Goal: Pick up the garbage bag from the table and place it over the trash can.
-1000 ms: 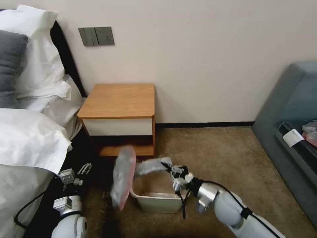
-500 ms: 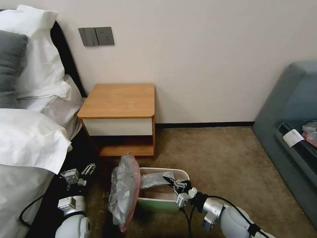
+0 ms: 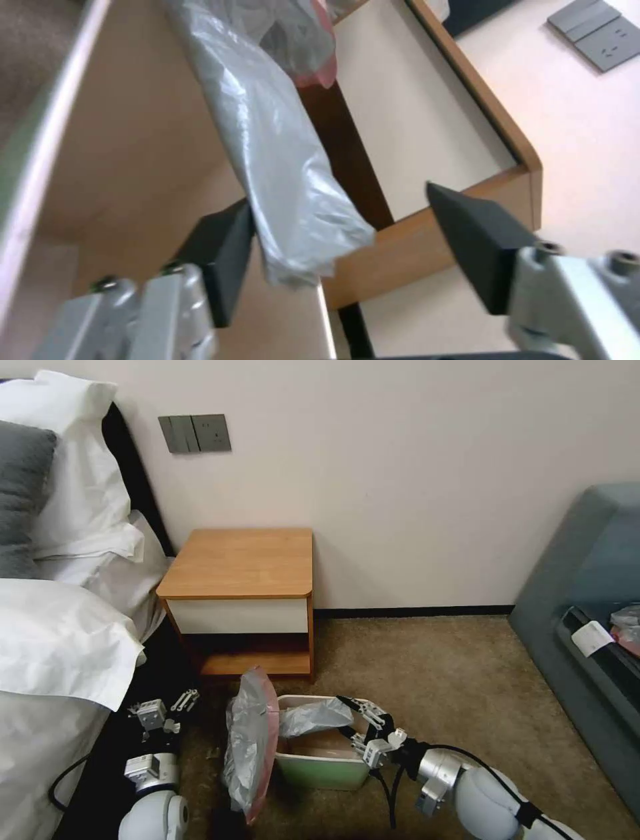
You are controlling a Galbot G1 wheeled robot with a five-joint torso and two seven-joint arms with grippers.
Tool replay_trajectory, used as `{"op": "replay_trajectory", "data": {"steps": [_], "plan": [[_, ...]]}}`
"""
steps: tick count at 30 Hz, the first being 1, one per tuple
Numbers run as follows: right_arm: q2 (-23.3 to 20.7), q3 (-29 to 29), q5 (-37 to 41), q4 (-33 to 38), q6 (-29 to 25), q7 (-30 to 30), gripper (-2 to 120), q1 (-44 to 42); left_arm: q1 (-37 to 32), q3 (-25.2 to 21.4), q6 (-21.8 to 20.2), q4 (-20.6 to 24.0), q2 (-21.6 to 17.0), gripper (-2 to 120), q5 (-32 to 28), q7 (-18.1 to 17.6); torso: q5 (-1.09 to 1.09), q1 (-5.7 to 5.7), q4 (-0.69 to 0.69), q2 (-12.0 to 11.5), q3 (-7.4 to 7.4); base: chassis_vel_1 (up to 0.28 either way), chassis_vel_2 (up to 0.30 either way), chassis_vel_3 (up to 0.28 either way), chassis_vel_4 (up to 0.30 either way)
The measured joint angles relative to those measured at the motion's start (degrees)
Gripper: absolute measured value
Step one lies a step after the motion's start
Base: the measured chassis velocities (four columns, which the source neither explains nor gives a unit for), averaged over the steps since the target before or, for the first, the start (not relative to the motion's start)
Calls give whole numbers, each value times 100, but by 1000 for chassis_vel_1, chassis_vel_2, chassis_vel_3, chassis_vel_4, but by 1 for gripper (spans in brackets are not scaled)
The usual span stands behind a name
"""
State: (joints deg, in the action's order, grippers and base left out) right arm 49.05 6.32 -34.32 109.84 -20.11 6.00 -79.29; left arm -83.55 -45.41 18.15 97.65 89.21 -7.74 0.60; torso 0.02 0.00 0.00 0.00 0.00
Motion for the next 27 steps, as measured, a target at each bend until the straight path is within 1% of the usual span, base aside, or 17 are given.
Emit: {"op": "replay_trajectory", "data": {"steps": [1,2,5,6,8,9,11,13,15,16,19,20,22,23,25,26,27], "plan": [[-168,85,38,112,8,11,76,-98,28,16,0,-28,-3,96,13,1,0,0,0,0,0,0,0,0,0],[-168,85,38,112,8,11,76,-98,28,16,0,-28,-3,96,13,1,0,0,0,0,0,0,0,0,0],[-556,395,158,386,2,60,91,-350,88,53,-4,-92,-10,96,36,2,0,0,0,0,0,0,0,0,0],[-556,395,158,386,2,60,91,-350,88,53,-4,-92,-10,96,36,2,0,0,0,0,0,0,0,0,0],[-869,681,312,600,0,74,99,-557,101,78,-11,-126,-17,96,50,9,-3,0,-1,0,0,0,0,0,0],[-869,681,312,600,0,74,99,-557,101,78,-11,-126,-17,96,50,9,-3,0,-1,0,0,0,0,0,0],[-1073,898,507,745,49,27,100,-671,97,96,-42,-127,-32,96,52,18,-2,0,0,0,0,0,0,0,0],[-1106,963,581,778,84,0,100,-678,83,108,-69,-103,-47,96,48,22,-2,0,-1,0,0,0,0,0,0],[-1073,1060,750,794,162,-66,100,-580,-10,134,-162,66,-98,96,-11,26,-2,0,-1,0,0,0,0,0,0],[-1073,1060,750,794,162,-66,100,-580,-10,134,-162,66,-98,96,-11,26,-2,0,-1,0,0,0,0,0,0],[-794,1086,934,737,278,-136,100,-331,-175,133,-260,402,-155,96,-157,40,-1,0,1,0,0,0,0,0,0],[-794,1086,934,737,278,-136,100,-331,-175,133,-260,402,-155,96,-157,40,-1,0,1,0,0,0,0,0,0],[-570,1085,1000,686,328,-185,100,-207,-256,106,-304,662,-196,97,-328,66,-2,0,1,0,0,0,0,0,0],[-570,1085,1000,686,328,-185,100,-207,-256,106,-304,662,-196,97,-328,66,-2,0,1,0,0,0,0,0,0],[-314,1080,1016,609,346,-220,100,-124,-358,87,-410,1074,-262,97,-606,132,-2,0,1,0,0,0,0,0,0],[-167,1078,1017,556,345,-244,100,-95,-444,90,-585,1382,-325,97,-839,174,-2,0,0,0,0,0,0,0,0],[-167,1078,1017,556,345,-244,100,-95,-444,90,-585,1382,-325,97,-839,174,-2,0,0,0,0,0,0,0,0]]}}
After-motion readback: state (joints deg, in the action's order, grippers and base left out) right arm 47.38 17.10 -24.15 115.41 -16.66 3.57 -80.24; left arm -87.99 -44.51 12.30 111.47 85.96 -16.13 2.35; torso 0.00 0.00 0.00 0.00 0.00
